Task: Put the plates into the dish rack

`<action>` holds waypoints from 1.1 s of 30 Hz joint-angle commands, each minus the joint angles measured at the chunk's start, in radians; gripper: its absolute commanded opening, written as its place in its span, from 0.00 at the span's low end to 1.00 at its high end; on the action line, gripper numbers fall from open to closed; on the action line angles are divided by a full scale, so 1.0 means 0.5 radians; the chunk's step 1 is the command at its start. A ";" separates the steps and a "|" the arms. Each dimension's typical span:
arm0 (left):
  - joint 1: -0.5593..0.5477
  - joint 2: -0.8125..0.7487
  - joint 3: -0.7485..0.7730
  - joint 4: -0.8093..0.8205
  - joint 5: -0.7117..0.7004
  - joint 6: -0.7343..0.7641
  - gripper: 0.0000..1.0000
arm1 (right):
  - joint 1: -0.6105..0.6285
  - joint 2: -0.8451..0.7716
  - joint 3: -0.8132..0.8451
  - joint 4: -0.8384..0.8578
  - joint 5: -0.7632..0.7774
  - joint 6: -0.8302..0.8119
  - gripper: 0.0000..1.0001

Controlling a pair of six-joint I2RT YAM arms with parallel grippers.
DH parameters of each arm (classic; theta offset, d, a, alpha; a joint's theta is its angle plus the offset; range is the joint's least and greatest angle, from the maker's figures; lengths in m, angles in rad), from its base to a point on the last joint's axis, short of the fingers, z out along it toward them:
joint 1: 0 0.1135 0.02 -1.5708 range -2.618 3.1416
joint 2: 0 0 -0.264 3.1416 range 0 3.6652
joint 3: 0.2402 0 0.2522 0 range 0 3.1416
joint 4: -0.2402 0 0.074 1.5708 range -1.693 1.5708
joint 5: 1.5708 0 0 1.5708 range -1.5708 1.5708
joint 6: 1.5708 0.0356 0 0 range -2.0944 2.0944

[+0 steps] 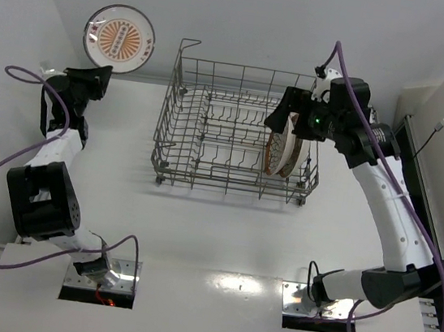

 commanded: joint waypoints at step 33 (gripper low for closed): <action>-0.666 -0.675 -0.331 -0.360 0.356 0.419 0.00 | -0.126 0.881 0.116 1.604 -1.247 0.932 0.96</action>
